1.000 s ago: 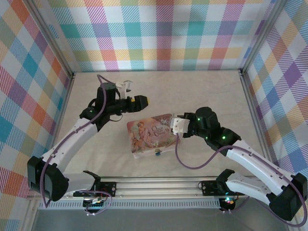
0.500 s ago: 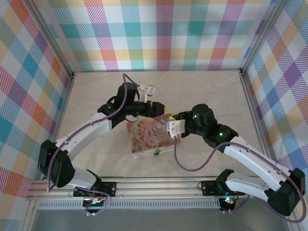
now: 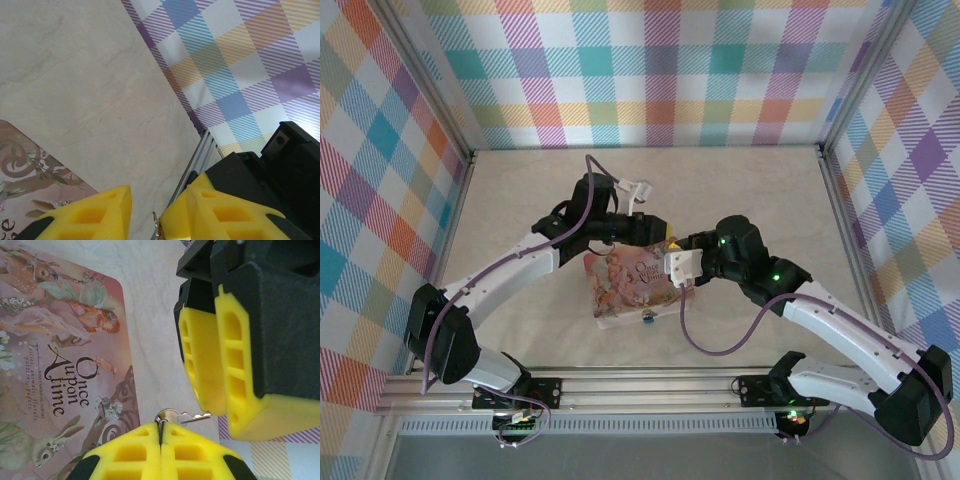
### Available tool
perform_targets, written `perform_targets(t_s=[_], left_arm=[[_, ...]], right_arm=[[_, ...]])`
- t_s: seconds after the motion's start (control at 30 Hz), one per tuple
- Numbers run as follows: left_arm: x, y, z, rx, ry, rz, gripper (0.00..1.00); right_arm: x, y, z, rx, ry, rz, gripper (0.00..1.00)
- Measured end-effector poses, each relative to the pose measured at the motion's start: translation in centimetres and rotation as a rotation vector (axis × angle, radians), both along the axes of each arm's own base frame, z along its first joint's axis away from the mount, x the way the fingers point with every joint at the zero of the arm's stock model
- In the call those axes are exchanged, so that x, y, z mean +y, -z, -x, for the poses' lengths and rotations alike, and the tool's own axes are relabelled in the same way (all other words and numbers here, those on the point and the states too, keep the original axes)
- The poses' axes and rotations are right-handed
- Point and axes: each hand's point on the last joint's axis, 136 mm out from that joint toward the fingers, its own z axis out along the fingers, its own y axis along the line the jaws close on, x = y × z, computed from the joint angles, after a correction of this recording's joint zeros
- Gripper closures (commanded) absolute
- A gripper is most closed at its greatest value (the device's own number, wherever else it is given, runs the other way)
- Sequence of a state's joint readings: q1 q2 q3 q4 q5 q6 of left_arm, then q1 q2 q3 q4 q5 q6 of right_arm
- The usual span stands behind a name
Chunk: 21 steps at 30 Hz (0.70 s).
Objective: Unlock the padlock with the key
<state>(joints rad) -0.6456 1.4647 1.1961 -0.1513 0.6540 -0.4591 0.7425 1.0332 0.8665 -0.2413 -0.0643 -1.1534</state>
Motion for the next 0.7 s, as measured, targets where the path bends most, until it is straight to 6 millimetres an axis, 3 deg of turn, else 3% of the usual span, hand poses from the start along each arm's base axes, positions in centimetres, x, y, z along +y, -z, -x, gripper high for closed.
perform_targets(t_s=[0.6,0.63,0.7], left_arm=[[-0.11,-0.44,-0.01,-0.012,0.005,0.002,1.0],[-0.11,-0.46,-0.02,-0.013,0.004,0.002,1.0],[-0.07,-0.41,-0.11,-0.015,-0.001,-0.001,1.0]], right_arm=[[0.27,-0.85,-0.37,-0.021,0.013,-0.032,1.0],[0.27,-0.85,-0.38,-0.019,0.015,-0.034,0.98],[0.22,-0.85,-0.41,-0.013,0.022,-0.039,0.83]])
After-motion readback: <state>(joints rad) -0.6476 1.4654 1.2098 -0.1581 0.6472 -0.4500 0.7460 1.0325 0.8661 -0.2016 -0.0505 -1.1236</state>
